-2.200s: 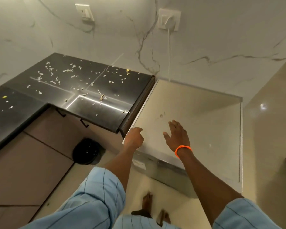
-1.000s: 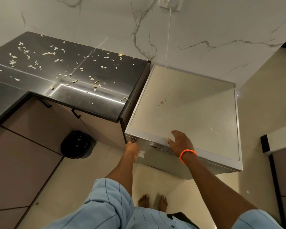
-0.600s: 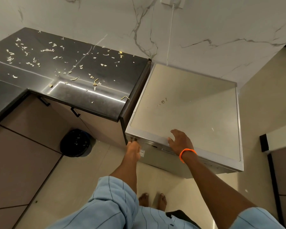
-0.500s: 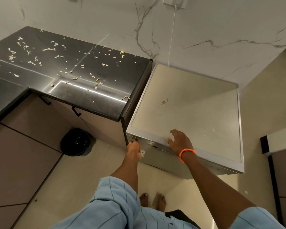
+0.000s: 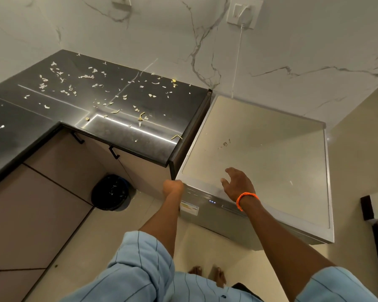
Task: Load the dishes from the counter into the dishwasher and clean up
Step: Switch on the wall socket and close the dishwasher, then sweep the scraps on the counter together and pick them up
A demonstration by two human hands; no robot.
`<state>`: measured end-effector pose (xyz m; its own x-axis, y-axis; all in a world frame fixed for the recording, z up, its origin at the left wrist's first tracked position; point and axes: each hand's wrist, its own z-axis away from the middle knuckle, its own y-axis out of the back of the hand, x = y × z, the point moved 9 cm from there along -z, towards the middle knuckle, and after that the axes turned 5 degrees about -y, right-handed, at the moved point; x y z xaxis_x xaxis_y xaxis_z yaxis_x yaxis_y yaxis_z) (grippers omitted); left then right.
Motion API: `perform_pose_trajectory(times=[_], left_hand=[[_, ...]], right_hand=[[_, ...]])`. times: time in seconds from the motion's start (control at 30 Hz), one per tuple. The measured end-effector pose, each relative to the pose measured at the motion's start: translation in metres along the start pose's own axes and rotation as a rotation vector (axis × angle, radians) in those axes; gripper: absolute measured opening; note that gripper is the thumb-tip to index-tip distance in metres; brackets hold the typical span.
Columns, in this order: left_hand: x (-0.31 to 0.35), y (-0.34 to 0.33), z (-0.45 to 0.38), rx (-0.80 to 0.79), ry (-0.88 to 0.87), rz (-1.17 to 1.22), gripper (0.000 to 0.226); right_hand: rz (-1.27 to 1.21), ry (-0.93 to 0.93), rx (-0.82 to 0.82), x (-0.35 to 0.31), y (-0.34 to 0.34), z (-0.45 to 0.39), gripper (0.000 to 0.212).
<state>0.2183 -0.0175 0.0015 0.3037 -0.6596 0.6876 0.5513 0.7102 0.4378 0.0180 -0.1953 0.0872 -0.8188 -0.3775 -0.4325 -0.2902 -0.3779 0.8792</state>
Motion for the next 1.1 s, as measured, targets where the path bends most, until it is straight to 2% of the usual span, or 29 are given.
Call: perform_pose_trajectory(times=[0.27, 0.4, 0.53, 0.73, 0.93, 1.1], left_hand=[[0.058, 0.029, 0.012, 0.132, -0.345, -0.142, 0.034], [0.081, 0.035, 0.016, 0.188, -0.524, -0.297, 0.028], [0.1, 0.035, 0.029, 0.166, -0.64, -0.498, 0.059], [0.102, 0.068, 0.036, 0.213, -0.655, -0.584, 0.069], [0.083, 0.114, 0.013, 0.282, -0.607, -0.642, 0.067], [0.101, 0.144, -0.019, 0.263, -0.632, -0.571, 0.065]], right_hand=[[-0.04, 0.088, 0.004, -0.04, -0.003, -0.015, 0.05], [-0.073, 0.131, -0.001, -0.059, -0.003, -0.022, 0.051], [-0.094, 0.152, -0.013, -0.075, -0.003, -0.027, 0.049], [-0.122, 0.246, -0.07, -0.121, -0.017, -0.033, 0.049], [-0.106, 0.334, -0.119, -0.168, -0.044, -0.033, 0.024], [0.049, 0.278, -0.14, -0.201, -0.055, -0.072, 0.048]])
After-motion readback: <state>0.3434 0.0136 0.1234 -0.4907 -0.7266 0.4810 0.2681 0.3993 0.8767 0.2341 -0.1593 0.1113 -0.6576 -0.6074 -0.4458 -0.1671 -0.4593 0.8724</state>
